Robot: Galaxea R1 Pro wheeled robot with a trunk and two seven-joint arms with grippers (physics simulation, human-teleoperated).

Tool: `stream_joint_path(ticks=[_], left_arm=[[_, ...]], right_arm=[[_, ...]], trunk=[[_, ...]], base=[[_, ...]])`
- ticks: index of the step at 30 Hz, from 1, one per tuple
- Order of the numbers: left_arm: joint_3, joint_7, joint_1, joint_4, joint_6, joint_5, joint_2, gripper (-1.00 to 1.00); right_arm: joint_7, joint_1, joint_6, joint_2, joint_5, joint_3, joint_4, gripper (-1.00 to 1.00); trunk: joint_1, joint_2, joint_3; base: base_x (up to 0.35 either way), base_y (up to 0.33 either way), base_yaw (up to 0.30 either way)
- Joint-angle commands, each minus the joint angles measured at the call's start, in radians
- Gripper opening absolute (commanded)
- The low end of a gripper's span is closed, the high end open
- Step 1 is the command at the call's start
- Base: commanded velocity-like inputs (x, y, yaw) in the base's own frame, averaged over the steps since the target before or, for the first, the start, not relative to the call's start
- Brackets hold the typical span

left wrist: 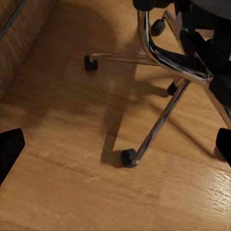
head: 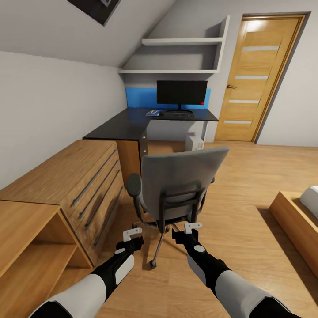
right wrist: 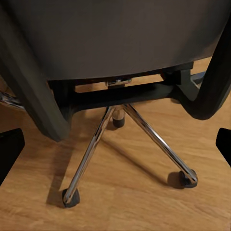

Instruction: In the bedroom, organize the workspace by keeping the computer under the desk, ensuring the monitor is on the desk, placing the keyboard on the desk next to the monitor, placing the mouse on the desk next to the keyboard, moving the folder from the swivel chair onto the desk next to the mouse, stacking the notebook on top of the folder with the pen on top of the notebook, and positioning the swivel chair next to the desk.

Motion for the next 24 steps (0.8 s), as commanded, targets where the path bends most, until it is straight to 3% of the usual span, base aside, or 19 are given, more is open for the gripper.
stream_joint_path(ticks=[1,24], left_arm=[[-0.009,0.006,-0.001,0.000,-0.004,0.010,0.000,1.00],[-0.009,0.007,-0.001,0.000,-0.004,0.011,0.001,1.00]], right_arm=[[-0.006,-0.001,-0.010,0.000,-0.009,0.009,0.001,1.00],[-0.007,-0.001,-0.044,0.000,-0.008,0.009,0.001,1.00]], trunk=[[0.004,-0.008,-0.004],[0.092,-0.169,-0.076]], base=[[0.000,0.000,0.000],[0.000,0.000,0.000]])
